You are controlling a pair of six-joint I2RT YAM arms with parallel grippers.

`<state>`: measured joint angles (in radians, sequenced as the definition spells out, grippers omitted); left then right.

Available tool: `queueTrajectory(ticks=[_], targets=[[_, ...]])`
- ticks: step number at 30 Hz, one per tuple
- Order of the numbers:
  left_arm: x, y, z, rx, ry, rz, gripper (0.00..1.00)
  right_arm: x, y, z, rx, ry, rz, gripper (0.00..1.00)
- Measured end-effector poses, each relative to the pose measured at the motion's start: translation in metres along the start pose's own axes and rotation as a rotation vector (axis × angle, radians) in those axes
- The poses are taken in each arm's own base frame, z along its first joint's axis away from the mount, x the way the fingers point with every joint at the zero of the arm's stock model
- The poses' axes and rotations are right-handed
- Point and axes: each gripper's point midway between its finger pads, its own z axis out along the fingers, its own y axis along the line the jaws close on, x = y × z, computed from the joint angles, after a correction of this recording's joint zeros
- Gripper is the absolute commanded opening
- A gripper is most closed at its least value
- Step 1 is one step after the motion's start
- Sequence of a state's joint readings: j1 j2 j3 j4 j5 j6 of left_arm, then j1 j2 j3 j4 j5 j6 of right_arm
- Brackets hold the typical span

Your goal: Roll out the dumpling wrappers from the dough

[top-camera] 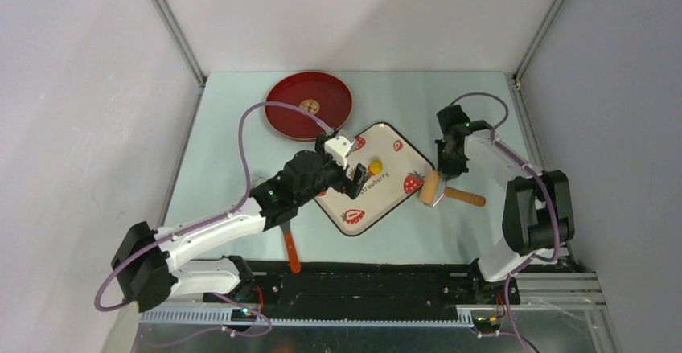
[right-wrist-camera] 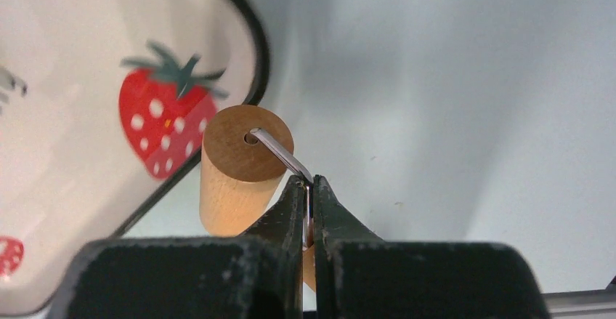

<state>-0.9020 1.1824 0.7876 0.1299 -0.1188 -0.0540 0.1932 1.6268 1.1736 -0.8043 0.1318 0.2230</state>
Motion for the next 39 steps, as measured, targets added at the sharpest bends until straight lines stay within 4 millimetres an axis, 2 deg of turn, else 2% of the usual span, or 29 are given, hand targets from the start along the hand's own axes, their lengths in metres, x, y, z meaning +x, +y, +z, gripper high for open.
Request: queueTrajectory(ticks=[8, 13, 16, 22, 23, 25, 26, 27, 28, 29, 30, 32, 36, 39], targets=[[0.003, 0.007, -0.014, -0.029, -0.015, -0.011, 1.00, 0.049, 0.040, -0.012, -0.104, 0.062, -0.157, 0.00], [0.003, 0.008, -0.021, -0.036, -0.023, -0.027, 0.99, 0.078, 0.058, -0.009, -0.200, 0.135, -0.222, 0.00], [0.005, 0.009, -0.022, -0.036, -0.020, -0.029, 1.00, 0.091, 0.067, -0.010, -0.255, 0.168, -0.262, 0.00], [0.007, 0.009, -0.022, -0.041, -0.010, -0.028, 1.00, 0.117, 0.105, -0.017, -0.380, 0.215, -0.416, 0.00], [0.007, 0.010, -0.022, -0.043, -0.010, -0.028, 1.00, 0.121, 0.109, -0.018, -0.392, 0.222, -0.434, 0.03], [0.008, 0.010, -0.022, -0.045, -0.009, -0.028, 1.00, 0.129, 0.117, -0.018, -0.410, 0.238, -0.470, 0.18], [0.008, 0.010, -0.022, -0.045, -0.008, -0.028, 1.00, 0.132, 0.119, -0.017, -0.410, 0.246, -0.478, 0.36], [0.008, 0.010, -0.022, -0.045, -0.006, -0.027, 1.00, 0.133, 0.120, -0.016, -0.408, 0.249, -0.482, 0.44], [0.010, 0.010, -0.021, -0.044, -0.002, -0.027, 1.00, 0.133, 0.119, -0.015, -0.402, 0.253, -0.480, 0.58], [0.011, 0.010, -0.020, -0.043, 0.004, -0.026, 1.00, 0.133, 0.118, -0.013, -0.393, 0.254, -0.476, 0.64], [0.013, 0.009, -0.019, -0.039, 0.009, -0.025, 1.00, 0.132, 0.117, -0.013, -0.386, 0.251, -0.475, 0.76], [0.018, 0.007, -0.017, -0.030, 0.025, -0.022, 1.00, 0.129, 0.114, -0.012, -0.366, 0.240, -0.465, 0.86], [0.030, 0.000, -0.011, 0.007, 0.064, -0.014, 0.99, 0.119, 0.109, -0.016, -0.342, 0.196, -0.436, 0.92], [0.035, -0.013, -0.004, 0.075, 0.093, 0.011, 0.99, 0.106, 0.105, -0.028, -0.356, 0.138, -0.389, 0.92]])
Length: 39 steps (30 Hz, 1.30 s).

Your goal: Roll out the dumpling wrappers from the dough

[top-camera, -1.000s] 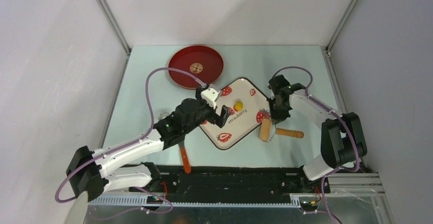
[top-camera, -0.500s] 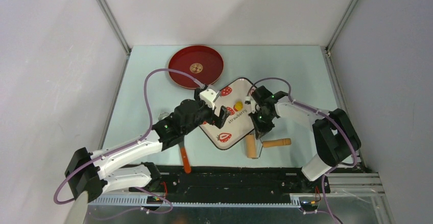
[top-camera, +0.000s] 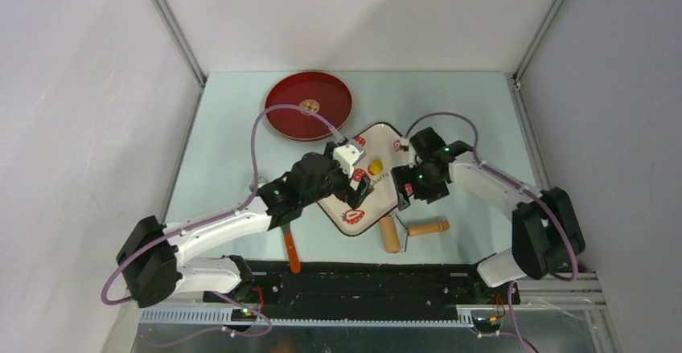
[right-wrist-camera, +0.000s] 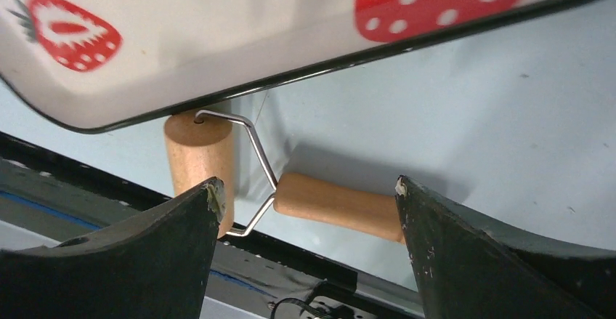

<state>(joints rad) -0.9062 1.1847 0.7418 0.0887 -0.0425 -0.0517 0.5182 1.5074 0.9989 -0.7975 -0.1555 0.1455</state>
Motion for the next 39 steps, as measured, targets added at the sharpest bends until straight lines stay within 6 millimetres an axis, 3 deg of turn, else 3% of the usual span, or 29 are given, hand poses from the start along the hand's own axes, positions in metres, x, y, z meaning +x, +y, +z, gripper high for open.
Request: queueTrajectory(ticks=[5, 8, 11, 14, 18, 23, 27, 35, 37, 39], targets=[[-0.010, -0.033, 0.022, 0.137, 0.021, 0.064, 0.99, -0.023, -0.025, -0.040, -0.022, -0.172, 0.159, 0.92], [-0.017, -0.056, 0.042, 0.217, 0.043, 0.061, 0.98, -0.030, -0.055, -0.069, -0.057, -0.311, 0.329, 0.92], [-0.015, -0.078, 0.067, 0.291, 0.116, 0.049, 0.97, -0.020, -0.089, -0.087, -0.072, -0.406, 0.509, 0.92], [-0.003, -0.097, 0.095, 0.343, 0.214, 0.051, 0.96, -0.005, -0.107, -0.095, -0.102, -0.459, 0.645, 0.92], [0.046, -0.125, 0.110, 0.400, 0.389, 0.076, 0.96, 0.001, -0.107, -0.100, -0.173, -0.497, 0.729, 0.93], [0.099, -0.146, 0.097, 0.437, 0.561, 0.147, 0.95, 0.002, -0.106, -0.100, -0.235, -0.501, 0.783, 0.92], [0.123, -0.152, 0.091, 0.419, 0.627, 0.214, 0.94, 0.010, -0.104, -0.089, -0.262, -0.469, 0.821, 0.95], [0.140, -0.150, 0.105, 0.341, 0.652, 0.305, 0.88, 0.015, -0.110, -0.087, -0.259, -0.466, 0.885, 0.95], [0.139, -0.150, 0.108, 0.332, 0.648, 0.313, 0.75, 0.016, -0.115, -0.088, -0.254, -0.477, 0.904, 0.95], [0.138, -0.149, 0.111, 0.320, 0.643, 0.318, 0.43, 0.016, -0.118, -0.090, -0.253, -0.486, 0.920, 0.95]])
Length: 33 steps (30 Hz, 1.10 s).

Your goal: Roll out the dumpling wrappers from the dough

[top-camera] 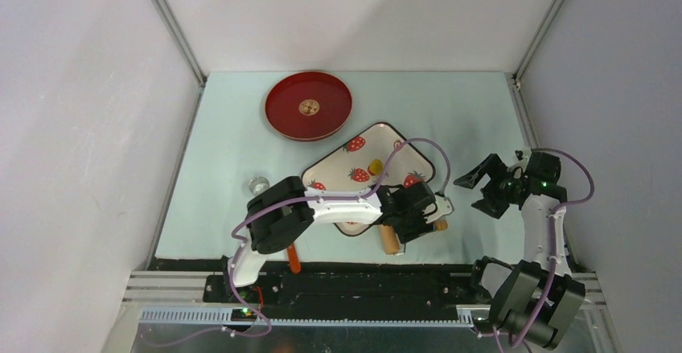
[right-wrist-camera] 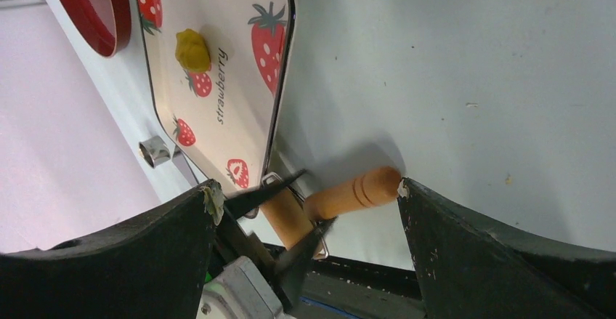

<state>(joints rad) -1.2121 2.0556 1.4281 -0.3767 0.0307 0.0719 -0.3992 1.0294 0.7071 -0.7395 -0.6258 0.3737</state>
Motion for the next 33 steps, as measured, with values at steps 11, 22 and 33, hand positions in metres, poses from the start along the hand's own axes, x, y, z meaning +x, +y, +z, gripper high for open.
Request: queueTrajectory(ticks=[11, 22, 33], targets=[[-0.006, 0.002, 0.001, -0.022, -0.016, 0.014, 0.00, -0.009, 0.003, -0.011, -0.035, -0.057, 0.034, 0.96], [-0.024, 0.007, -0.069, -0.049, -0.152, -0.033, 0.00, -0.010, 0.018, -0.022, -0.101, -0.091, 0.032, 0.96], [0.008, 0.041, -0.166, -0.160, -0.447, -0.142, 0.00, 0.031, 0.077, -0.015, -0.285, 0.094, -0.135, 0.95]])
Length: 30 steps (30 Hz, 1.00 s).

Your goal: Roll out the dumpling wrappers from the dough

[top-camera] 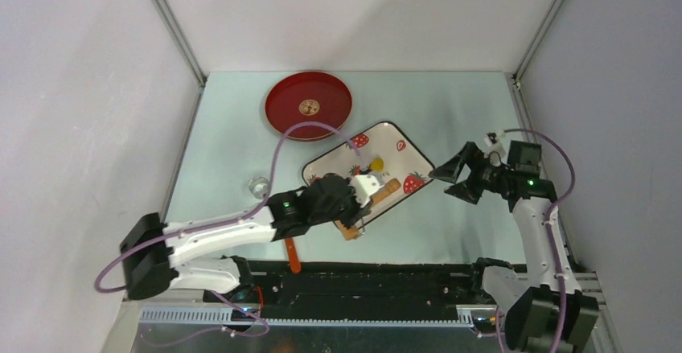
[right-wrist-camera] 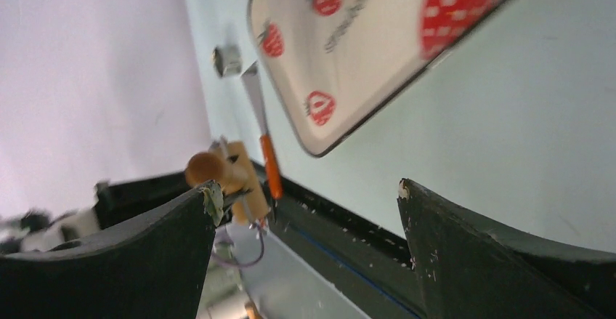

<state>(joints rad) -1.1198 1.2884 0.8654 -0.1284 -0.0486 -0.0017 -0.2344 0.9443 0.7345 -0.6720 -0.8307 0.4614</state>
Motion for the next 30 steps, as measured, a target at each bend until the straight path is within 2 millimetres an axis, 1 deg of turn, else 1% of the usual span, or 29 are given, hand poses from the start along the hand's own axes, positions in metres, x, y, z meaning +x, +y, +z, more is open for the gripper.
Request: queueTrajectory(ticks=[2, 3, 5, 9, 11, 13, 17, 20, 23, 26, 28, 30], targets=[[0.015, 0.010, -0.017, -0.024, -0.012, -0.012, 0.00, 0.009, 0.024, 0.006, -0.057, 0.066, -0.057, 0.95], [0.019, 0.012, -0.024, -0.029, -0.018, -0.015, 0.00, 0.011, 0.033, 0.008, -0.080, 0.084, -0.082, 0.95], [0.027, 0.019, -0.042, -0.047, -0.050, -0.022, 0.00, 0.020, 0.060, 0.011, -0.146, 0.141, -0.140, 0.94], [0.026, 0.022, -0.070, -0.062, -0.134, -0.018, 0.00, 0.038, 0.107, 0.013, -0.265, 0.250, -0.231, 0.91], [0.024, 0.023, -0.083, -0.063, -0.177, -0.012, 0.00, 0.052, 0.126, 0.016, -0.307, 0.322, -0.272, 0.88], [0.022, 0.023, -0.090, -0.064, -0.203, -0.009, 0.00, 0.071, 0.142, 0.023, -0.335, 0.404, -0.308, 0.84], [0.025, 0.023, -0.097, -0.063, -0.215, 0.004, 0.00, 0.111, 0.160, 0.040, -0.353, 0.576, -0.350, 0.82], [0.029, 0.022, -0.096, -0.053, -0.196, 0.017, 0.00, 0.133, 0.168, 0.053, -0.336, 0.665, -0.367, 0.79], [0.035, 0.021, -0.096, -0.046, -0.173, 0.033, 0.00, 0.148, 0.178, 0.064, -0.334, 0.720, -0.388, 0.74], [0.037, 0.021, -0.096, -0.048, -0.166, 0.043, 0.00, 0.162, 0.186, 0.076, -0.329, 0.770, -0.407, 0.62], [0.037, 0.022, -0.097, -0.051, -0.164, 0.050, 0.00, 0.170, 0.184, 0.086, -0.311, 0.799, -0.407, 0.59], [0.038, 0.022, -0.097, -0.052, -0.163, 0.053, 0.00, 0.180, 0.177, 0.093, -0.282, 0.837, -0.396, 0.59]])
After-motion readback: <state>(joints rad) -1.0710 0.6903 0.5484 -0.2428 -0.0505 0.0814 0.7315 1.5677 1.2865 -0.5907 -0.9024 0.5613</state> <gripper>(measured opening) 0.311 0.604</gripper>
